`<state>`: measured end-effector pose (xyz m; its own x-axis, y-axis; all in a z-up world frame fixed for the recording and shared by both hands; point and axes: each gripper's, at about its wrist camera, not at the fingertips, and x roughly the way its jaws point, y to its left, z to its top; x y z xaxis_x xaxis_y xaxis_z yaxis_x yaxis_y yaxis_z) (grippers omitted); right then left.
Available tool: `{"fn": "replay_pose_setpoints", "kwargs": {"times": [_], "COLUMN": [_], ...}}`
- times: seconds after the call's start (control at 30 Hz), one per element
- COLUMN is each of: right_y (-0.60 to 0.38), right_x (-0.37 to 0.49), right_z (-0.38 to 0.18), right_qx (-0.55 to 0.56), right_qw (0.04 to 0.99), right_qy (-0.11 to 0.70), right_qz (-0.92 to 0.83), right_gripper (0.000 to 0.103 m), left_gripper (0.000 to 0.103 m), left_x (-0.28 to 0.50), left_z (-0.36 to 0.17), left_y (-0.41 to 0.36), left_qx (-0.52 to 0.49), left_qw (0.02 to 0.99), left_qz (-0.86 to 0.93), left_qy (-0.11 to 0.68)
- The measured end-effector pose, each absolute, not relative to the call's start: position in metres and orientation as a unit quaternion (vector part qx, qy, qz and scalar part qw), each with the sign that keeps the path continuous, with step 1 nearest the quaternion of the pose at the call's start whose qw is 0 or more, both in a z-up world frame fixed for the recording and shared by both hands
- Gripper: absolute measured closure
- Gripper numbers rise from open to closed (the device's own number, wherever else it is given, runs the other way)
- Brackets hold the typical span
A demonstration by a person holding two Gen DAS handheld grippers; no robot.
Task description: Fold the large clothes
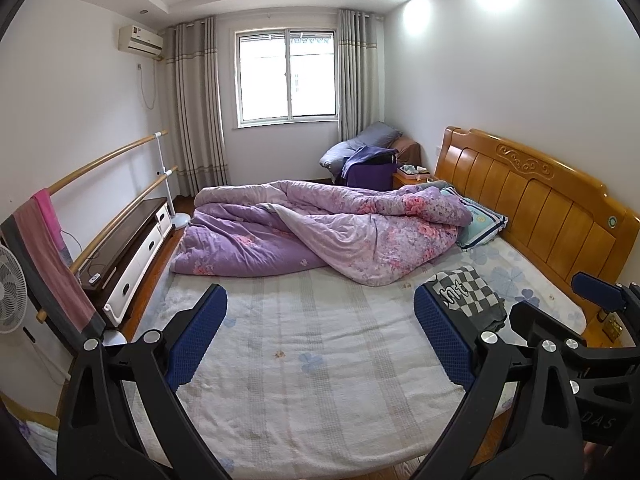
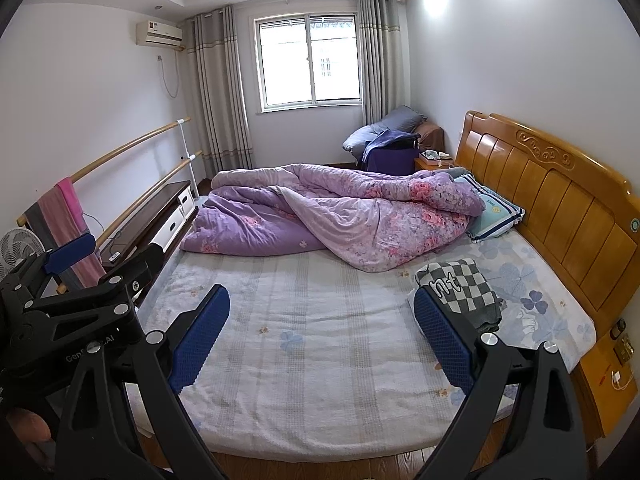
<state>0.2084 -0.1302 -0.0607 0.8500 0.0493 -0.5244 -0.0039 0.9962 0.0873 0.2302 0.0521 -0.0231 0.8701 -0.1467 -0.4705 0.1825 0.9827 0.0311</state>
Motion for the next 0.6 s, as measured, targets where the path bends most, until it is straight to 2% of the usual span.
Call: {"fn": "replay_pose_setpoints", "kwargs": {"times": [0.6], "right_y": [-0.128], "right_x": [0.2139], "right_z": [-0.0603], "right_qx": [0.043], "right_qw": [0.959], "right_qy": [0.279], "right_qz": [0.013], "right_gripper": [0.013], "left_gripper": [0.008], "left_x": [0.2357], "left_z": [-0.0284], "left_y": [0.0453], "left_qx": [0.038], "left_qw": [0.969], "left_qz": [-0.079], "left_qy": [0.232]}}
